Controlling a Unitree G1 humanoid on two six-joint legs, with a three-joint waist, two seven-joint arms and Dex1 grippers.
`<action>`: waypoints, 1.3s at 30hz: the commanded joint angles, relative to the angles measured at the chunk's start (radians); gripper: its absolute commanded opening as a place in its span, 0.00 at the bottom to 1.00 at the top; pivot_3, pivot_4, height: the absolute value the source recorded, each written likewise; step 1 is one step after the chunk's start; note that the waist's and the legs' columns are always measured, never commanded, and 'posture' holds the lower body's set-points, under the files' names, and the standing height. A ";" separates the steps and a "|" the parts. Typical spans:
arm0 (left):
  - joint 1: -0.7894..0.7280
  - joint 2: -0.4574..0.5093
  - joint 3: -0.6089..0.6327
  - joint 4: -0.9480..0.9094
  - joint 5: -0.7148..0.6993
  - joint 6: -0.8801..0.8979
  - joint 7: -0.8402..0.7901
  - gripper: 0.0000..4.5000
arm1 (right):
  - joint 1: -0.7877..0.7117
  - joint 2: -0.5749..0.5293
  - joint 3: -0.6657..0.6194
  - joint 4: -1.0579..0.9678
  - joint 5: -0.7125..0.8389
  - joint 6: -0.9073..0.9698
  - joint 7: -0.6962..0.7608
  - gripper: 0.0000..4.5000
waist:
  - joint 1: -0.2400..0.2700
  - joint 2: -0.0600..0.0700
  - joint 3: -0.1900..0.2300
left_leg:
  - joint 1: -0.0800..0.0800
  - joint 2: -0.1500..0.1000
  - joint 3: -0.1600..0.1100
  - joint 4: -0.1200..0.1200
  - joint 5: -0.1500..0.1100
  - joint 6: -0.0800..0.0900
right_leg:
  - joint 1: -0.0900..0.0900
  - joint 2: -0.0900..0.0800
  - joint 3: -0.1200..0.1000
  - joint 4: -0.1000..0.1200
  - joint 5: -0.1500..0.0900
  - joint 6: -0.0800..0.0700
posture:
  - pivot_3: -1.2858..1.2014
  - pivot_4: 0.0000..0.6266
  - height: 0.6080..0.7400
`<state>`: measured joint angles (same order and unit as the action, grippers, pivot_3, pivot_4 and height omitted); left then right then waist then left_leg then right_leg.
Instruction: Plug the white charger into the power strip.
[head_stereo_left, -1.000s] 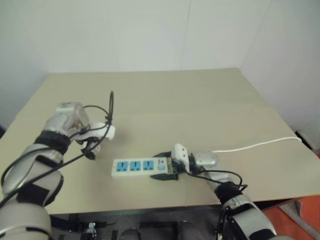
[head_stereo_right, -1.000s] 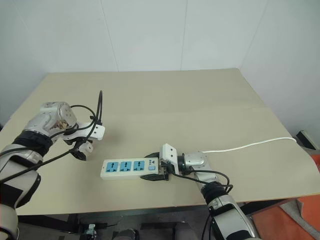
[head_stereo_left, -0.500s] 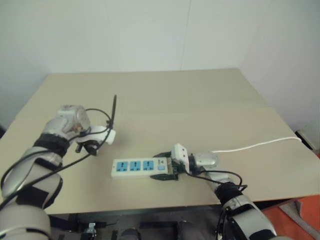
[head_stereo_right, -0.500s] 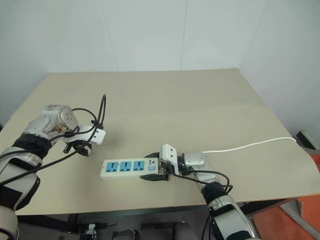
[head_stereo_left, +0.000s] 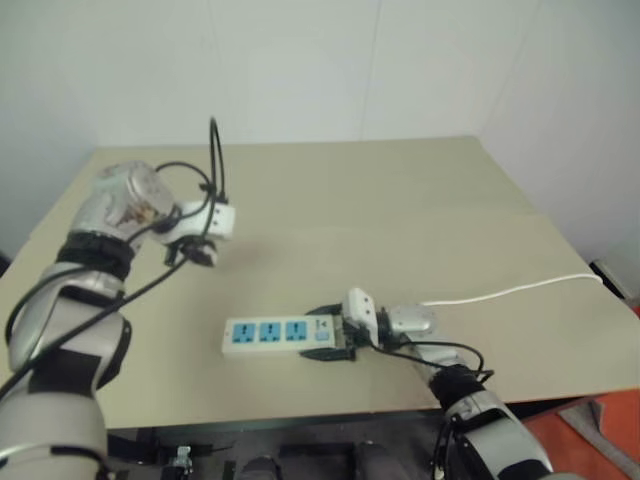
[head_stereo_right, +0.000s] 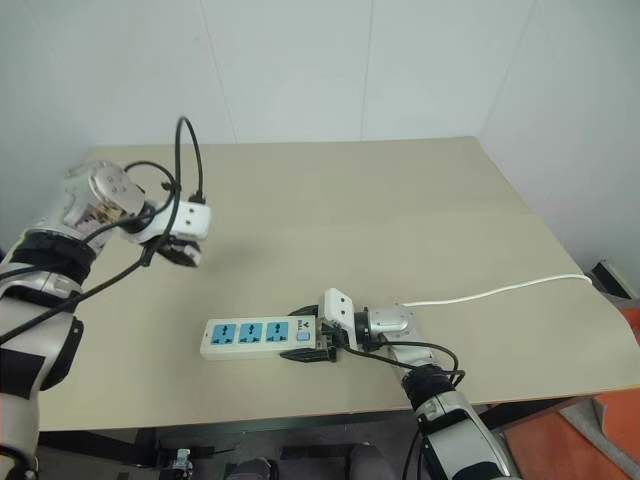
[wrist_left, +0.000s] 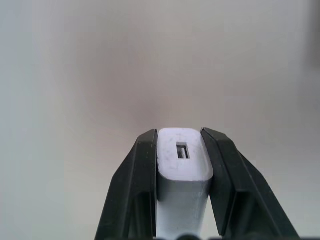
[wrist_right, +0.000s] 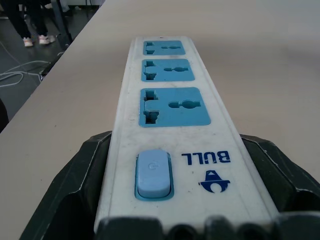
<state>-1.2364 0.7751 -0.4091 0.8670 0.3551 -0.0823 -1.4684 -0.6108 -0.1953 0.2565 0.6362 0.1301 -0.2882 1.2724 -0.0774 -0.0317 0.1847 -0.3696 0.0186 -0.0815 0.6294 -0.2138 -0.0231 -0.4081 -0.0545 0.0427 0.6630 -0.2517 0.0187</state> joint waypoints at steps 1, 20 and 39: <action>0.005 -0.011 0.156 -0.094 -0.174 0.040 -0.001 0.23 | -0.002 0.011 0.008 -0.002 -0.005 -0.005 -0.005 0.76 | -0.001 0.000 0.000 | 0.000 0.000 0.000 0.000 0.000 0.000 | 0.000 0.000 0.000 0.000 0.000 0.000 | 0.52 0.24 1.00; 0.408 -0.072 0.498 -0.740 -0.825 0.503 0.028 0.23 | -0.139 0.003 -0.044 0.181 -0.015 -0.075 -0.032 0.76 | -0.013 0.000 0.000 | 0.002 0.000 -0.001 0.002 0.000 0.000 | 0.003 -0.001 0.000 0.001 0.001 -0.001 | 0.52 0.24 1.00; 0.538 -0.108 0.475 -0.848 -0.981 0.579 -0.003 0.23 | -0.155 0.028 -0.041 0.283 -0.035 -0.114 0.005 0.76 | -0.013 0.000 0.000 | 0.002 -0.001 0.000 0.001 0.000 0.000 | 0.003 -0.002 0.000 0.000 0.004 -0.006 | 0.52 0.24 1.00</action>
<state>-0.6978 0.6613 0.0565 0.0503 -0.5964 0.4866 -1.4736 -0.7627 -0.1698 0.2136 0.9120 0.1112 -0.3883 1.2668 -0.0908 -0.0318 0.1844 -0.3678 0.0175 -0.0820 0.6300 -0.2138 -0.0232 -0.4053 -0.0562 0.0425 0.6629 -0.2477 0.0129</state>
